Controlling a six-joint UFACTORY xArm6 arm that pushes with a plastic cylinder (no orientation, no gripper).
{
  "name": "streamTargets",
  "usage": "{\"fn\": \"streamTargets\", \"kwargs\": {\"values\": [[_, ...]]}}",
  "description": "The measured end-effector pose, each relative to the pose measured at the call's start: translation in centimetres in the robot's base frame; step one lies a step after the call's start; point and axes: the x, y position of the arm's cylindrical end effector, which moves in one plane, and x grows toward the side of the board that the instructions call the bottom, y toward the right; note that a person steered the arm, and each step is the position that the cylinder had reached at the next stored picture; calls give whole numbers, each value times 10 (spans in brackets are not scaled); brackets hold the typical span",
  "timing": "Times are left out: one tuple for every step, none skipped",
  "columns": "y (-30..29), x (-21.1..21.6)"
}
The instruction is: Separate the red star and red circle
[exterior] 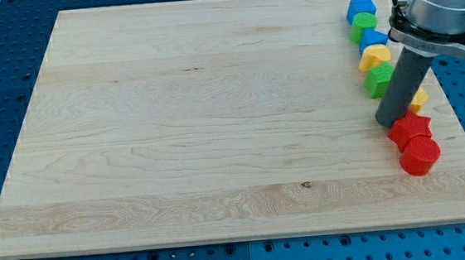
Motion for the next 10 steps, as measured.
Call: {"fn": "streamTargets", "kwargs": {"values": [[-2, 4], [-20, 4], [-23, 16], [-23, 35], [-19, 35], [-4, 38], [-3, 59], [-3, 82], [1, 88], [12, 81]]}}
